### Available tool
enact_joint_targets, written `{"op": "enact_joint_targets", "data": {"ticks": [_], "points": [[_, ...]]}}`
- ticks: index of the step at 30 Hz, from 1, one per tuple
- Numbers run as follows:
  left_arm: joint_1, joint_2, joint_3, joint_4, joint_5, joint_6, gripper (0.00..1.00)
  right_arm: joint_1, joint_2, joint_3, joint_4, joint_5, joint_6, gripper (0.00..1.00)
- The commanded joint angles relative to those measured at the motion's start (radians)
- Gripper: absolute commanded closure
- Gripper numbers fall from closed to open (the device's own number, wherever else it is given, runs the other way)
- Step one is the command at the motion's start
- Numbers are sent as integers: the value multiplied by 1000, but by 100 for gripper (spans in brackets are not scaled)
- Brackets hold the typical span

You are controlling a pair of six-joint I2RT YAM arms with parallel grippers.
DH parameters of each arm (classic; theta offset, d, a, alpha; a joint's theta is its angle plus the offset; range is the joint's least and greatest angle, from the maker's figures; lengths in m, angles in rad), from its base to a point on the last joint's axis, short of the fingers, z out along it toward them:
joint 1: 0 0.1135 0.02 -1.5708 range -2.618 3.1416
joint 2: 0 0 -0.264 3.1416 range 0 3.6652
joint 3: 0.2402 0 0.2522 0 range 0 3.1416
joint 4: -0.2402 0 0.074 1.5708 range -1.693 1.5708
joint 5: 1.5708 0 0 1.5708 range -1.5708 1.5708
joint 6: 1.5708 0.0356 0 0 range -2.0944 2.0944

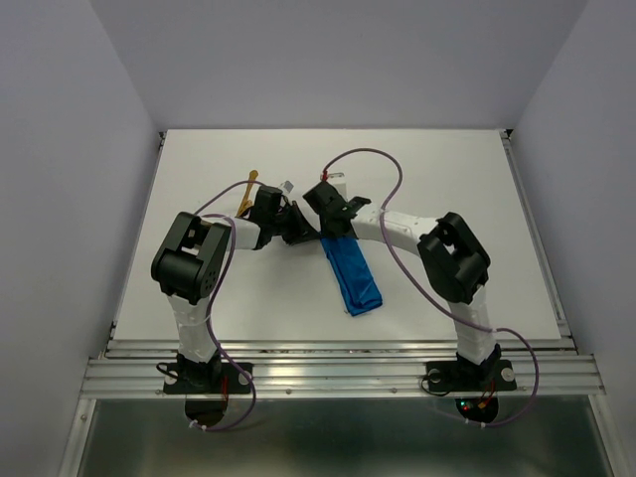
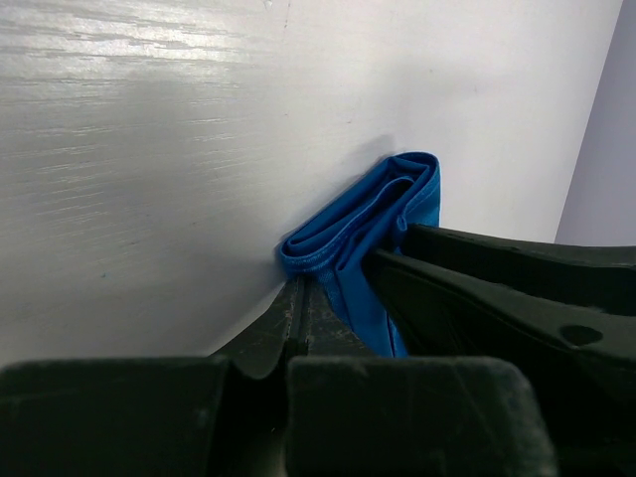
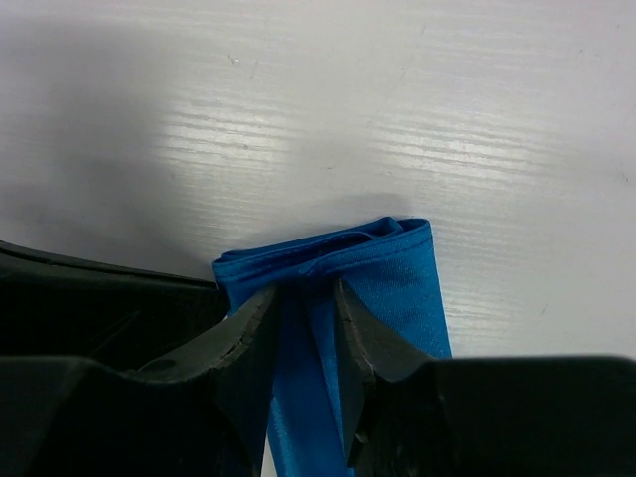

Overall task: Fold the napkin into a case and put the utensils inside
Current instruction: Pick up the top corner of the smaller rectangle folded napkin from the center of the board.

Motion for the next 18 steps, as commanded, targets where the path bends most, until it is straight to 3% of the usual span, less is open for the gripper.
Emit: {"op": "enact_joint_targets", "data": {"ticks": [1, 5, 8, 18], "points": [[-3, -19, -5, 29, 14, -1, 100, 0, -1, 28, -15, 36, 18, 68], [-11, -16, 1, 30, 14, -3, 100, 0, -15, 22, -15, 49, 21, 90], [-13, -13, 3, 29, 15, -1, 100, 0, -32, 14, -15, 44, 24, 99], [-14, -1, -5, 32, 15, -6, 100, 0, -113, -44, 28, -3, 24, 99]]}}
